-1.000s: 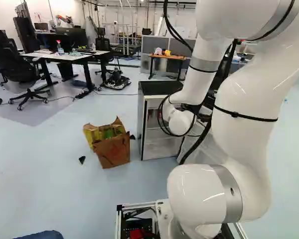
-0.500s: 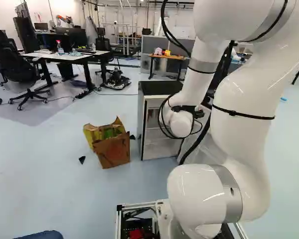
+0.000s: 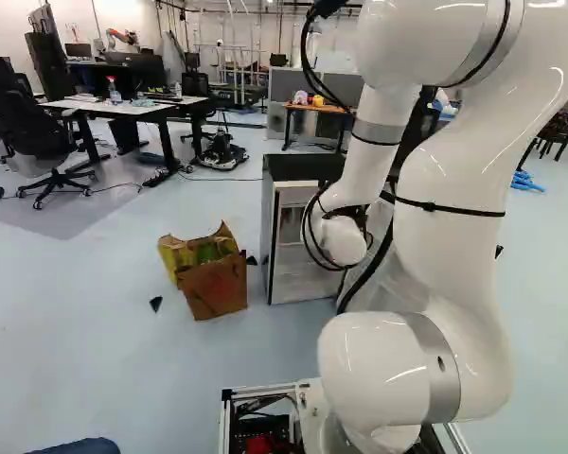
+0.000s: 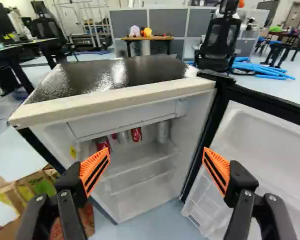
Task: Grab a drink from the fridge
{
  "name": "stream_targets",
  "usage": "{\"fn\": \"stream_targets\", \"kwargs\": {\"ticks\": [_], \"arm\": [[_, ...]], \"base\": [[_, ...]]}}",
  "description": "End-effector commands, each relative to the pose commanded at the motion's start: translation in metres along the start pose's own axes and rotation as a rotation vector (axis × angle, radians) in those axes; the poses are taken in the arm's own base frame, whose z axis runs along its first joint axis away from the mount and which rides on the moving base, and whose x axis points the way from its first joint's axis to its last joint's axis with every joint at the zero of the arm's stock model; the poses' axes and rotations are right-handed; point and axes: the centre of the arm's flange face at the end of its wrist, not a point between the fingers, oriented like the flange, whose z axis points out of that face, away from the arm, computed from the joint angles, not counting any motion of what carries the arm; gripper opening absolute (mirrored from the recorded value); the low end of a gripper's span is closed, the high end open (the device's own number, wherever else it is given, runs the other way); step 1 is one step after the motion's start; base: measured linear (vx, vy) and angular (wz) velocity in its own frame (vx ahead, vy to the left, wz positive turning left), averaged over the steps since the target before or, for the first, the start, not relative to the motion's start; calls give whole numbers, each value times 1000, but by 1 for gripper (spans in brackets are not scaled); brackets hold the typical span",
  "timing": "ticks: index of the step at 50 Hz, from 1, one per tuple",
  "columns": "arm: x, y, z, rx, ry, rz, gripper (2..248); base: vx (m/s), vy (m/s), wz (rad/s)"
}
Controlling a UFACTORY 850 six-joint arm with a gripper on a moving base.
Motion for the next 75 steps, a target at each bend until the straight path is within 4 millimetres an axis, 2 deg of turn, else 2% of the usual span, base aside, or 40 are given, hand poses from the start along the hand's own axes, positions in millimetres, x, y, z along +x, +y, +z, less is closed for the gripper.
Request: {"fn": "stream_targets", "kwargs": {"ticks": [21, 75], "arm": [[-24, -8, 22, 144, -106, -66, 247], [-74, -2, 102, 162, -197, -76, 247]], "base": [[0, 0, 0], [0, 0, 0]]}}
